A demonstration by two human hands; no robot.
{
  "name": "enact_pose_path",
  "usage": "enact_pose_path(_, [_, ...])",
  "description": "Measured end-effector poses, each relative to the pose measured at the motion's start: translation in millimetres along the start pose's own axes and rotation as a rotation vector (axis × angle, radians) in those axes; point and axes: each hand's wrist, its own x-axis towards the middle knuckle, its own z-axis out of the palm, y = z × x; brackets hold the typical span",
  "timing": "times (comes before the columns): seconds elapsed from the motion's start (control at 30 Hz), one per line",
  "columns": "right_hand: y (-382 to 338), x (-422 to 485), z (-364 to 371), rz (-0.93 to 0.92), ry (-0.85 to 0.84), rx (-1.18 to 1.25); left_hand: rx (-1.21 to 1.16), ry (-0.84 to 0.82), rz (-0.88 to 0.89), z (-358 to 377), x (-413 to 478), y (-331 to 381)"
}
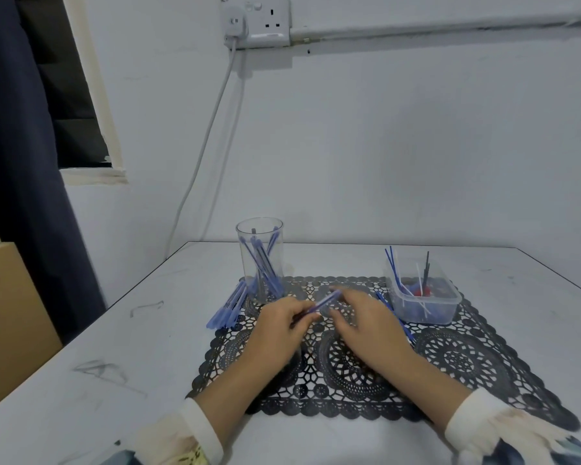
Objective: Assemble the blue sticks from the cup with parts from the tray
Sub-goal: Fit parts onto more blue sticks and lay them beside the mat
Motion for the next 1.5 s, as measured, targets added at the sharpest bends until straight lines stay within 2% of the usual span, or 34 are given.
enact_pose_path(0.1, [4,1,-6,-0.033,0.139,-0.042,0.038,-0.008,0.000,-2,1,-2])
enact_pose_path(0.4, [8,5,-6,-0.314,0.183,-0.242,0.220,-0.080,0.078,-5,3,-10])
enact_pose_path(0.63, [11,7,-4,-0.343,0.161,-0.309,0.294,-0.030,0.145,-10,2,-3])
enact_pose_path(0.77, [13,8,-3,-0.351,0.173,-0.283,0.332,0.050,0.039,-14,-1,5])
enact_pose_path(0.87, [13,7,-5,-0.370,0.186,-0.291,0.390,0.061,0.061,-15,-1,5])
enact_pose_path(0.97, [16,6,-8,-0.412,0.220,-0.300,0.380,-0.049,0.068,-15,-1,9])
enact_pose_path(1.03, [17,6,-10,-0.443,0.246,-0.305,0.376,-0.143,0.005,-16,0,13])
enact_pose_path(1.17, [17,6,-11,-0.498,0.261,-0.307,0.369,-0.214,-0.088,-20,1,20])
enact_pose_path(1.3, [17,6,-12,-0.540,0.257,-0.325,0.144,-0.303,-0.281,-20,1,22])
enact_pose_path(1.5, [18,7,-3,-0.438,0.169,-0.272,0.393,-0.273,-0.197,-19,1,15])
